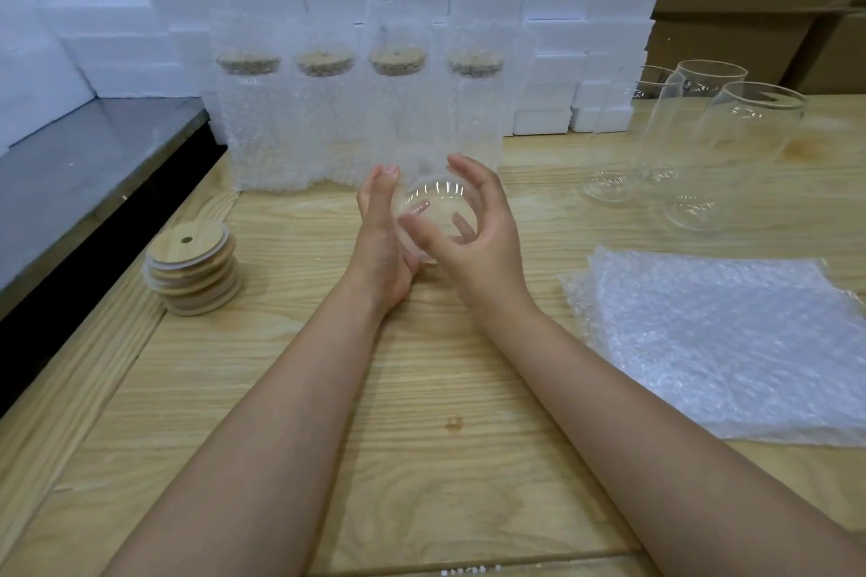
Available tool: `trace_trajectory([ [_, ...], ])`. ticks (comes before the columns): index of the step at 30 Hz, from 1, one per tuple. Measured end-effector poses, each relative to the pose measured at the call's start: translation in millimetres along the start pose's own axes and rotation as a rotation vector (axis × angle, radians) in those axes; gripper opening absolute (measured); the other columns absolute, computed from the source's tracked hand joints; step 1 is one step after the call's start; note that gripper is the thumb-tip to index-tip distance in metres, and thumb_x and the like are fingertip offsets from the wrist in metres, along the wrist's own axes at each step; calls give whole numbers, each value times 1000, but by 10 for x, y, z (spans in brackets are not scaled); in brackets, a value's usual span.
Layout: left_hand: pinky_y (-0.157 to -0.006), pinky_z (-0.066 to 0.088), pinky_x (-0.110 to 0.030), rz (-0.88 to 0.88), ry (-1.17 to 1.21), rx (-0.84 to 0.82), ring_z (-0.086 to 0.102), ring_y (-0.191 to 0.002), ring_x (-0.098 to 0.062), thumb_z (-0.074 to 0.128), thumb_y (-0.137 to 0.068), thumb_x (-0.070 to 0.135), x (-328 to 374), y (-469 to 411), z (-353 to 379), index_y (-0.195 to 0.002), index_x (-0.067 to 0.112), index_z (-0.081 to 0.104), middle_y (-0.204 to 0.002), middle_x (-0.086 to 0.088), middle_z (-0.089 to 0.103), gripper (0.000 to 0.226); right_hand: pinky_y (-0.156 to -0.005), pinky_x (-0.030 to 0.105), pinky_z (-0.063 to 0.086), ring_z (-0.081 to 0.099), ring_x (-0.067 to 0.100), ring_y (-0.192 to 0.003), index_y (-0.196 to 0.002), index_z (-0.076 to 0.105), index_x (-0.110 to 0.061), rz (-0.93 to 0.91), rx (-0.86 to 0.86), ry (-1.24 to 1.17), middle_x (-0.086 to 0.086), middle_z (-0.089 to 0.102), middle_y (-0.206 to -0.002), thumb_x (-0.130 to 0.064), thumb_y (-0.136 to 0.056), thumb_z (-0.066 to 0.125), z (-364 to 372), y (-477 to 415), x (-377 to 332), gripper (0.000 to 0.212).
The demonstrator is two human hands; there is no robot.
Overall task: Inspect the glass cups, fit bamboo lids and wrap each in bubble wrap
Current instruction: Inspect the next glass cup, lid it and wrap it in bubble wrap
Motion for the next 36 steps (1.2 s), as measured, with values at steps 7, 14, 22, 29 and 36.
trace_trajectory([
  [7, -90, 51, -46, -21, -2, -20, 45, -133, -36, 50, -76, 57, -16, -23, -21, -149, 15, 22, -149, -19, 37, 89, -111, 45, 36, 40, -3, -130, -112, 53, -39, -31, 7, -23, -23, 47, -133, -19, -75, 81, 27, 30, -74, 51],
  [14, -48, 52, -27, 30, 37, -69, 43, -133, -38, 47, -78, 54, 52, 23, 49, -150, 17, 26, -149, -21, 37, 83, -113, 33, 34, 44, 3, -131, -117, 57, -29, -72, -22, -29, -6, 52, -138, -25, -93, 59, 24, -16, -133, 24],
  [22, -60, 54, -32, 55, -8, -96, 68, -94, -36, 49, -74, 63, 102, -32, -51, -151, 23, 25, -143, -21, 45, 91, -118, 45, 25, 34, 10, -140, -130, 50, -26, -55, -264, -211, -1, 42, -149, -19, -88, 57, 106, -55, -72, 43],
  [29, -63, 59, -39, 52, 246, -133, 71, -80, -37, 53, -74, 56, 119, -18, -34, -131, 33, 41, -128, -22, 49, 63, -104, 26, 41, 29, -6, -137, -135, 37, -28, -104, -379, -80, 0, 29, -155, 6, -79, 68, 200, -27, -77, 73],
  [36, -71, 58, -40, 15, 200, -178, 69, -89, -40, 48, -78, 60, 41, -19, 53, -144, 38, 27, -141, -22, 43, 73, -103, 12, 34, 38, -7, -131, -135, 44, -28, -131, -238, -8, -8, 39, -149, -10, -73, 77, 109, -33, -74, 72],
])
Point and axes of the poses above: each hand's wrist, its own y-axis away from the middle knuckle, its own z-axis out of the palm, x = y × z, the point moved 10 cm from there along -y, towards the middle knuckle
